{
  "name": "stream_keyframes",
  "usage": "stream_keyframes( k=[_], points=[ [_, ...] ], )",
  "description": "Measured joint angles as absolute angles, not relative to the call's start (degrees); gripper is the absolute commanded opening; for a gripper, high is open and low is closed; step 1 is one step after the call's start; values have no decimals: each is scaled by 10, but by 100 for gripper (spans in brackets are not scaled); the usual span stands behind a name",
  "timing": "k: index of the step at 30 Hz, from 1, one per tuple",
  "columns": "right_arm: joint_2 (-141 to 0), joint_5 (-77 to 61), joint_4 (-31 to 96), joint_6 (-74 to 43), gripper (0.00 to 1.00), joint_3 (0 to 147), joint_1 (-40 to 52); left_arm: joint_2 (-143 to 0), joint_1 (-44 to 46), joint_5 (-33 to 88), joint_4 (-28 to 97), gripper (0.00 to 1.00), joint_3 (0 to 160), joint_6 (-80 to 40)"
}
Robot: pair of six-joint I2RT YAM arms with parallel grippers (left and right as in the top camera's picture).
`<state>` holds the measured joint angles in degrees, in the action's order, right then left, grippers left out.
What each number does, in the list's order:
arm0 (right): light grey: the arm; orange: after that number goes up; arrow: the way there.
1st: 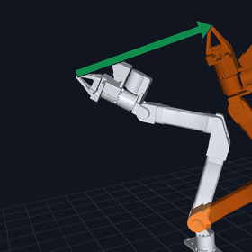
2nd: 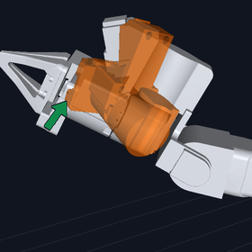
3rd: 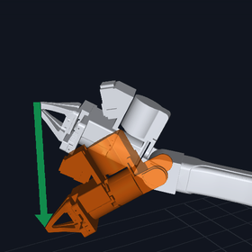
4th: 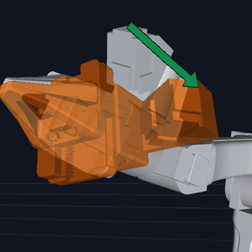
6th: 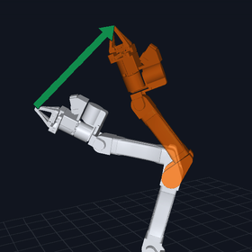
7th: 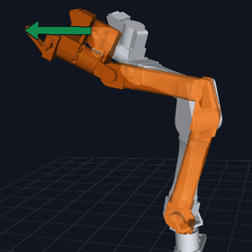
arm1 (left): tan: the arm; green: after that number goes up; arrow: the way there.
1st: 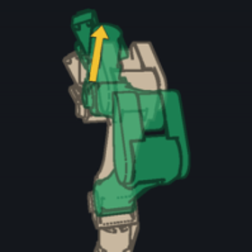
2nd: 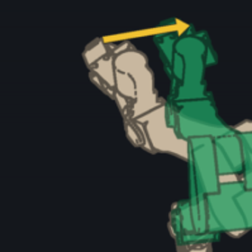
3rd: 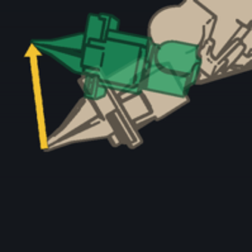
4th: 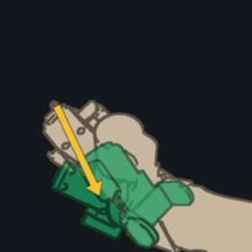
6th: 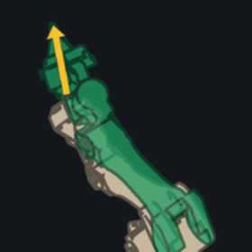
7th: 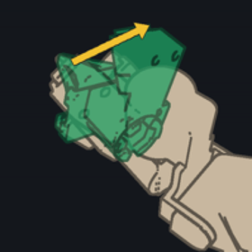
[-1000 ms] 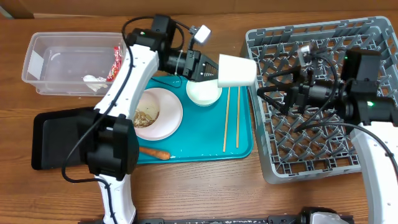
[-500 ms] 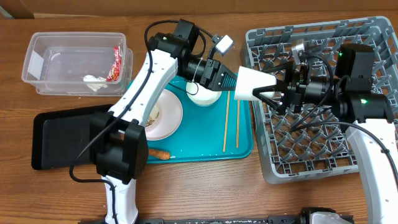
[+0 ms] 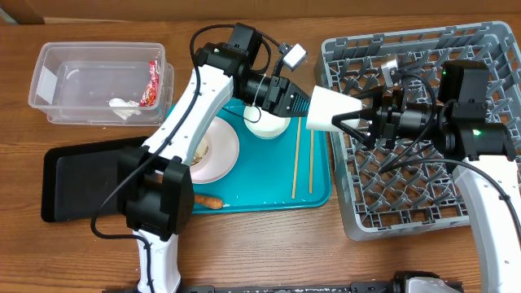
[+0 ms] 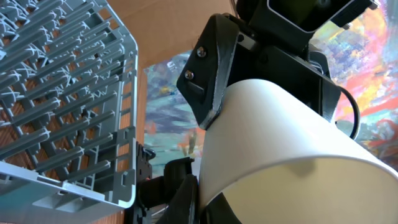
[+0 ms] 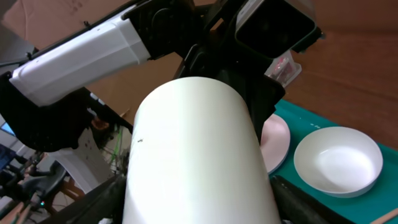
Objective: Sort waste into correct bins and load items into the dishwasher
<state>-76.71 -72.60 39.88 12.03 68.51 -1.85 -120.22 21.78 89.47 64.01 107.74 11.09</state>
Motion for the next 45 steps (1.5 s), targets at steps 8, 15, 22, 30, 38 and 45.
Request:
stream_keyframes(
  k=[8,15,22,30,38,45],
  points=[
    [-767,-726,399,118,60,685,-18,-1202,218,894,637,26,1077,106],
    [-768,-667,429,111,55,685,-18,-1202,218,756,645,43,1079,69],
    [-770,-431,506,61,52,689,-27,-1199,205,407,678,47,1080,-30],
    [-772,-186,660,29,53,796,-140,-1178,132,227,692,45,1080,-91],
    [-788,-51,686,-24,53,817,-319,-1107,103,173,682,45,1080,-104],
    [-870,-24,690,-49,53,817,-386,-1101,109,168,682,45,1081,-104]
  ],
)
